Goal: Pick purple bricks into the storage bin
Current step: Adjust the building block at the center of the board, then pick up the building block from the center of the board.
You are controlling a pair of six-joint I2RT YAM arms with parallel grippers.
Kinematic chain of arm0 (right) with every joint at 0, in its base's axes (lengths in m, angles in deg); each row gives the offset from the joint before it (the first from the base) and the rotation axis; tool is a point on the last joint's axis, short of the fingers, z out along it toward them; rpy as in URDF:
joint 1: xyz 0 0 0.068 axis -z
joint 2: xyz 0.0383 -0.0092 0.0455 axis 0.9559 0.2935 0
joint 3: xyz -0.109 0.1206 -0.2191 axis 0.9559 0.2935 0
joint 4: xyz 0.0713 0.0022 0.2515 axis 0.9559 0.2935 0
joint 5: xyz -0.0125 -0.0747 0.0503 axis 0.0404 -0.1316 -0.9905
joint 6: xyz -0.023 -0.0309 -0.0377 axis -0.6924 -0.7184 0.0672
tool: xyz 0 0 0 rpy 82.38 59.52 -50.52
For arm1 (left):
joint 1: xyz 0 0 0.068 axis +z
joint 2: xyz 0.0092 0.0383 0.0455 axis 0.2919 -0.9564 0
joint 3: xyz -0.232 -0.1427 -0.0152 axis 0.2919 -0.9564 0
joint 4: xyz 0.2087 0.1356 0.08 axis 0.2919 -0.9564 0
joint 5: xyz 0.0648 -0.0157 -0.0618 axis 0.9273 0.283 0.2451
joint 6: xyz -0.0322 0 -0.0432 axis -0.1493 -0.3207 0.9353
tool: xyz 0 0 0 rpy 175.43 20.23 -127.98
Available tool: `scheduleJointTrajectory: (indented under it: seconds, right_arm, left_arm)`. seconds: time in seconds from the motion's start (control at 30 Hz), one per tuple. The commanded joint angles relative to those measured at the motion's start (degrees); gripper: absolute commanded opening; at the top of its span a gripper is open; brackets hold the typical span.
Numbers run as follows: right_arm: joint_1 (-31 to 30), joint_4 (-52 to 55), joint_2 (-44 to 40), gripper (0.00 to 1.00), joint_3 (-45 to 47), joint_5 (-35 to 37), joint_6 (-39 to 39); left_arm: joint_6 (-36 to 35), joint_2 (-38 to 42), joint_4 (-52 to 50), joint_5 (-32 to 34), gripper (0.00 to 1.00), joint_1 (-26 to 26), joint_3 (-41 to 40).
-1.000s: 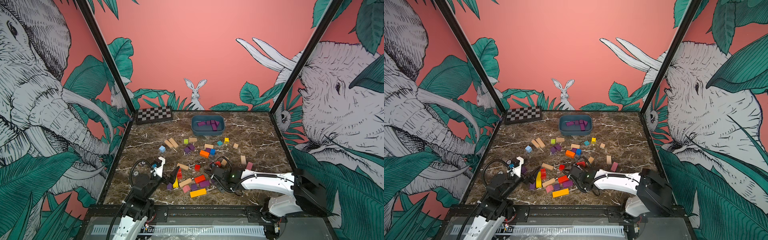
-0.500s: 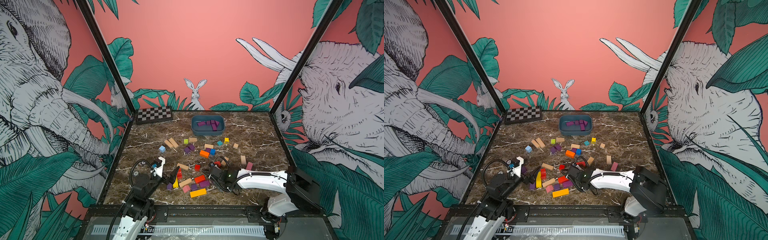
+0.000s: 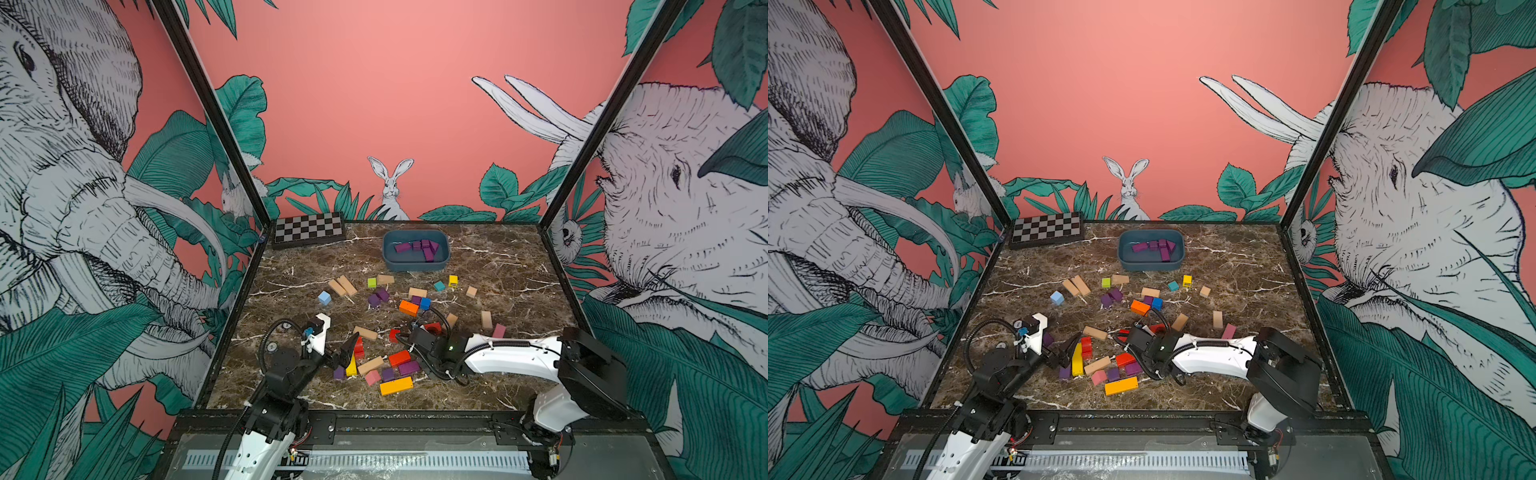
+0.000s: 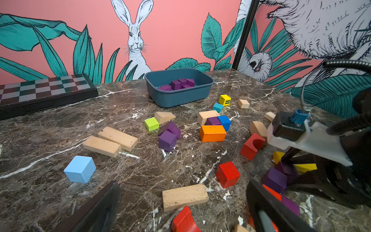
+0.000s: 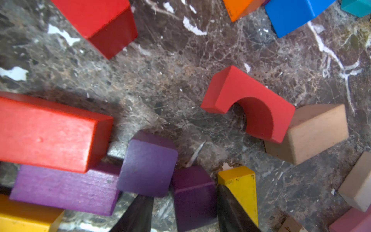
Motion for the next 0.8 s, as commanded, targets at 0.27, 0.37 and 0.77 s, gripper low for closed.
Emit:
scheduleJointTrajectory:
  seconds: [0.27,0.37,0.77]
  right_arm:
    - [-0.10,0.67,-0.80,0.38,0.26,0.75,0.47]
    - [-0.09,1.19,-0.98,0.37,-0.24,0.94,0.36]
    - [0.86,8.85,-6.69,0.33,-8.67,5.31,-5.45]
  left_arm:
    - [0.26,0.38,1.33,-0.88,0.99,-0.16,-0.72]
    - [0.26,0.40,1.38,-0.88,0.99,-0.13,-0.71]
    - [0.35,0.40,1.55,-0.91,0.99,-0.15,-0.73]
